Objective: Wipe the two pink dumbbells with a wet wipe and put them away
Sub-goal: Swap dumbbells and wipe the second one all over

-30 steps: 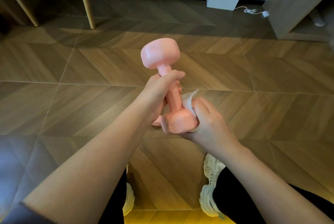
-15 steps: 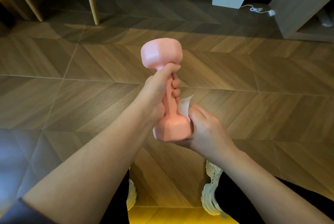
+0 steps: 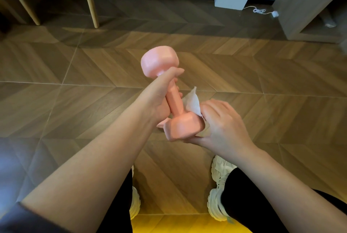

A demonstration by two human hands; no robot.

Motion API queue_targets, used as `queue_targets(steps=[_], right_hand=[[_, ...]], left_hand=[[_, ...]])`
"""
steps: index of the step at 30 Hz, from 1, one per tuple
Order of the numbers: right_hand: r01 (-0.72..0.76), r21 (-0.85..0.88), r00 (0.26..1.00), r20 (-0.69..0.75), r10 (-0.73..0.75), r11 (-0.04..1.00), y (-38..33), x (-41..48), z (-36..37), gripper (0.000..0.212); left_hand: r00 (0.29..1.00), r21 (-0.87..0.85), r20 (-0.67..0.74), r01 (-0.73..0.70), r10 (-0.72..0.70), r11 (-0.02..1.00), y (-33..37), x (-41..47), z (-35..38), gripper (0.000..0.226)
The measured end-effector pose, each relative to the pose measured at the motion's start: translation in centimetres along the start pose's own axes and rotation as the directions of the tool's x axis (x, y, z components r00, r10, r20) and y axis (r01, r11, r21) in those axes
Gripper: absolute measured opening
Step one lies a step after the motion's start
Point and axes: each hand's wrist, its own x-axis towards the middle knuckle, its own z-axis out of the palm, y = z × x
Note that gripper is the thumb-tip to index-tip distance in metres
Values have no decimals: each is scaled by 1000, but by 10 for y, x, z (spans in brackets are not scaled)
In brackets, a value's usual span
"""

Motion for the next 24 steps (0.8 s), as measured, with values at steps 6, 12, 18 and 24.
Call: queue_targets(steps=[6, 12, 18, 24], right_hand=[[25, 114, 991, 128, -39, 993, -13, 7, -9, 59], [-15, 89, 991, 134, 3, 996, -10, 5, -8, 59], [-6, 64, 992, 124, -2, 998, -6, 3, -6, 57], [-428, 267, 823, 511, 250, 864, -17, 11, 0, 45]], left_hand=[[991, -62, 130, 41, -33, 997, 0, -3, -3, 31], [983, 41, 181, 3, -10, 999, 2, -7, -3, 29], [998, 45, 69, -3, 0, 999, -3, 3, -5, 23], [986, 128, 42, -163, 159, 978, -8, 0, -1, 29]])
